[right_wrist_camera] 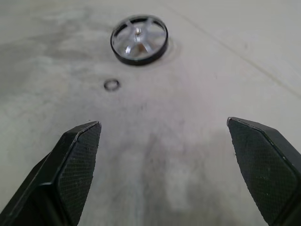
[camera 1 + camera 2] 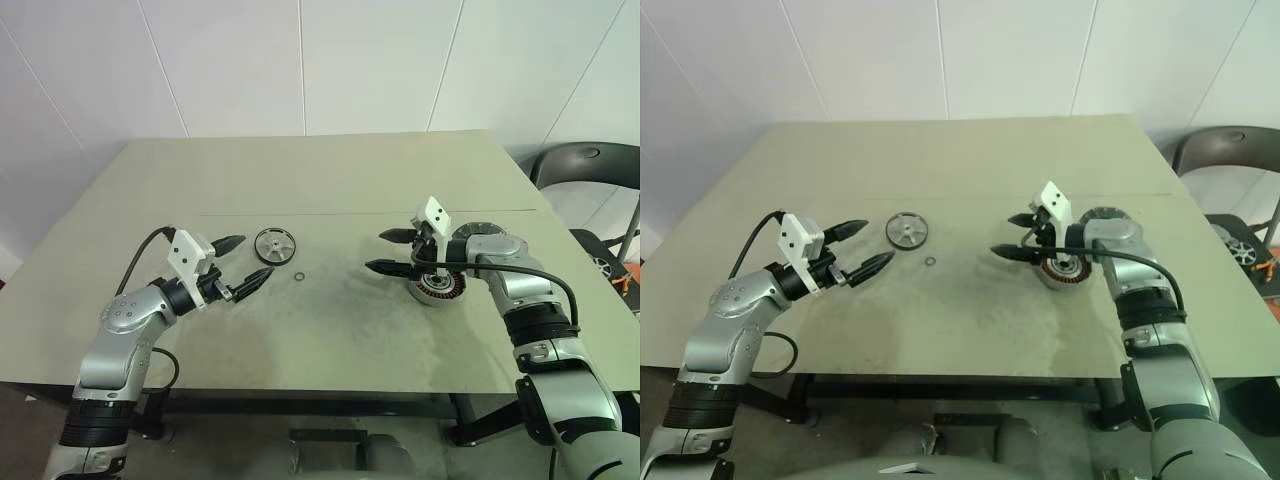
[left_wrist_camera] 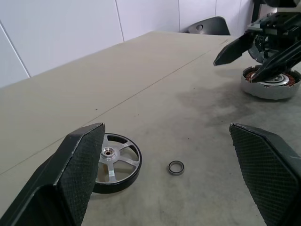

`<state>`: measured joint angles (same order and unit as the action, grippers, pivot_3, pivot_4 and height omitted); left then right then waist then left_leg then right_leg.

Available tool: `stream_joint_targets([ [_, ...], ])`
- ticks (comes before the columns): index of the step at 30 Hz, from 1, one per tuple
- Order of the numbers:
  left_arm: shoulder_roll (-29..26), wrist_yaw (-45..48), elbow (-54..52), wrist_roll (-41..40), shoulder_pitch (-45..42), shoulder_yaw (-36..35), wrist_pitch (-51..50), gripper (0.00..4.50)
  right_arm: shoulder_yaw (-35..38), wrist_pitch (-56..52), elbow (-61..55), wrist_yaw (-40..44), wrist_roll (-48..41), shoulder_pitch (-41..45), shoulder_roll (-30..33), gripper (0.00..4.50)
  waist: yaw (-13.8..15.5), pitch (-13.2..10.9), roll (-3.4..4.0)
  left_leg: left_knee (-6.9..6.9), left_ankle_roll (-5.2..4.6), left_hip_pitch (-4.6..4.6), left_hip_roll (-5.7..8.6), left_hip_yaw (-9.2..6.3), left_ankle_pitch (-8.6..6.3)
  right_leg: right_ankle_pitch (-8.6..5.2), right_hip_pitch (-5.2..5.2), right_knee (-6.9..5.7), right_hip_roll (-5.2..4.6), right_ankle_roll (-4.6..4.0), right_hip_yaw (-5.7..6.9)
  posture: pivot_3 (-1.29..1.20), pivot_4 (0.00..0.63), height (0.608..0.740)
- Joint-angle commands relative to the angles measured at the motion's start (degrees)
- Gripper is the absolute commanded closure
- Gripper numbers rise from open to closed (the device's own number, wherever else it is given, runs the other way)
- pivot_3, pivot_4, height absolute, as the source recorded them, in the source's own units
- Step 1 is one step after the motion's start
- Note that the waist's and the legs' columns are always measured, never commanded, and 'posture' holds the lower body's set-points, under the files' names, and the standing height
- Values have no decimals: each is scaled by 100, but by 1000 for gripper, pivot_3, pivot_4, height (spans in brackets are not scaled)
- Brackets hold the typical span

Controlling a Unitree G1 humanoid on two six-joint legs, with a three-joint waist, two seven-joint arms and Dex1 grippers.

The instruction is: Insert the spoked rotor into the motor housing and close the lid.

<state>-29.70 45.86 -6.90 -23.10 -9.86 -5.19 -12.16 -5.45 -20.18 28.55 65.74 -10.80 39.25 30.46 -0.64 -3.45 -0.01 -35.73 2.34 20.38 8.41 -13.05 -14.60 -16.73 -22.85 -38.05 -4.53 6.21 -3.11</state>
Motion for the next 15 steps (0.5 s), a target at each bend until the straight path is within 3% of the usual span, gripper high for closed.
stream_joint_targets([
  [1,7,-29,-172,2,-109,9,17,0,-11,-170,124,66,107,299,239,13,3,0,0,-2,0,0,0,2,0,1,0,0,0,0,-2,0,0,740],
  [9,172,-21,103,98,-135,79,234,0,-232,-648,-143,1098,57,137,1004,13,9,0,0,-26,-10,6,0,7,-6,6,7,1,0,6,-2,0,0,740],
  [15,234,14,240,141,-133,105,362,0,-156,-608,-276,1322,88,-130,1476,13,15,0,-1,-35,-14,6,-4,19,-9,12,7,3,-4,13,-2,0,0,740],
])
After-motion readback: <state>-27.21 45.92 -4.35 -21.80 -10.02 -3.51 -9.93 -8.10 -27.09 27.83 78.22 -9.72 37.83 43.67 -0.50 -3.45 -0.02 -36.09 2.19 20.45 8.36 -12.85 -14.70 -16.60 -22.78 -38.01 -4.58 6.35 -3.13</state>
